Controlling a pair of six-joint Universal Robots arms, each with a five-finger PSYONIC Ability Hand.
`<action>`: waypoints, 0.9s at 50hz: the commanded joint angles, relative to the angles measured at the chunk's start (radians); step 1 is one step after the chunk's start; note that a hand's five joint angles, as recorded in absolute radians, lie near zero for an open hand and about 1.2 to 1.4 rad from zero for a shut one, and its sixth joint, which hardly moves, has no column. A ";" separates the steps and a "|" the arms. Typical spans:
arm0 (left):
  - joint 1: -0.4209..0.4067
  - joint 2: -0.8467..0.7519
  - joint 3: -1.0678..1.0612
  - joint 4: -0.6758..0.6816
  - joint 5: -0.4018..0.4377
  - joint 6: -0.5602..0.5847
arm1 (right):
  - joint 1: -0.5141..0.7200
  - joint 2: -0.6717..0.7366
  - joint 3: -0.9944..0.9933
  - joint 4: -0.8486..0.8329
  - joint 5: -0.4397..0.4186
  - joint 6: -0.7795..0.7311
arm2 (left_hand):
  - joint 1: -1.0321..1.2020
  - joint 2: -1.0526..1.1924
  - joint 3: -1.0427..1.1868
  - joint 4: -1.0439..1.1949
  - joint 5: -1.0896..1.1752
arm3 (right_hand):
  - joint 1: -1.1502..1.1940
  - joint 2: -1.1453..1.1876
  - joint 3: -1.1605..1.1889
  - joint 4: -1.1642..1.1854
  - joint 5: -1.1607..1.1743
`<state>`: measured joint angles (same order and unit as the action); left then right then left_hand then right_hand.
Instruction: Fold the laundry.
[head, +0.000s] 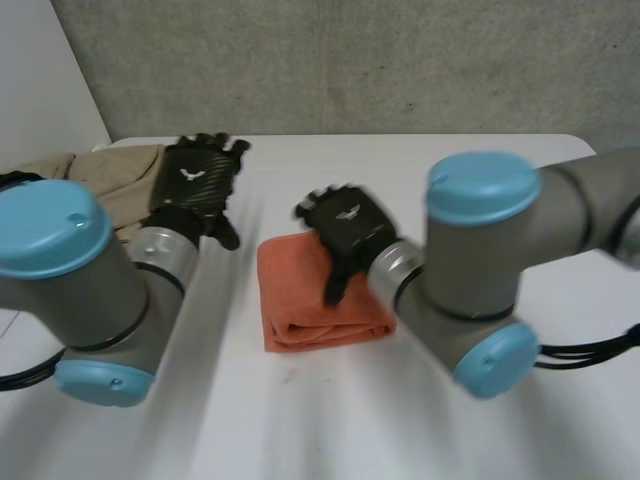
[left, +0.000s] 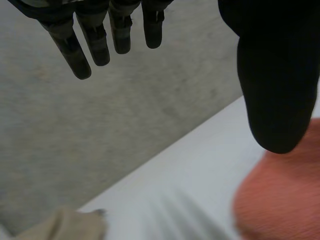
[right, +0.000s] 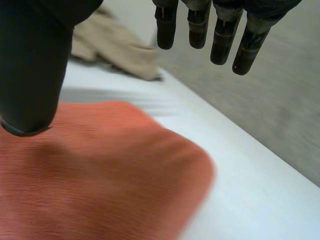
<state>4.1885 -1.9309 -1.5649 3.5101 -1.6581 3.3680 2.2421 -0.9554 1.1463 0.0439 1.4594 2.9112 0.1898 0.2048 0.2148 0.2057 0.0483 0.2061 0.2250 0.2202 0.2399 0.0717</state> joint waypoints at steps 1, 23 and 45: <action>-0.085 -0.160 0.176 -0.181 0.099 -0.114 | -0.111 -0.019 0.007 0.046 -0.001 0.154 | -0.015 -0.030 -0.040 -0.030 -0.048 | -0.032 -0.050 -0.046 -0.065 -0.072; -0.084 -0.304 0.275 -0.421 -0.017 -0.006 | -0.110 0.196 -0.177 0.226 -0.021 -0.050 | -0.005 -0.021 -0.031 -0.021 -0.039 | 0.105 0.086 0.091 0.071 0.065; 0.034 0.058 0.284 -0.551 0.535 -0.018 | -0.239 -0.128 0.417 -0.101 0.050 0.370 | 0.009 -0.006 -0.016 -0.007 -0.024 | 0.084 0.065 0.070 0.051 0.044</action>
<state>4.1873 -1.9102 -1.2793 3.0310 -1.2739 3.3659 2.0022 -1.1002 1.4913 -0.0515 1.5348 3.1782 0.1898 0.2048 0.2148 0.2057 0.0481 0.2069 0.2293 0.2382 0.2405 0.0720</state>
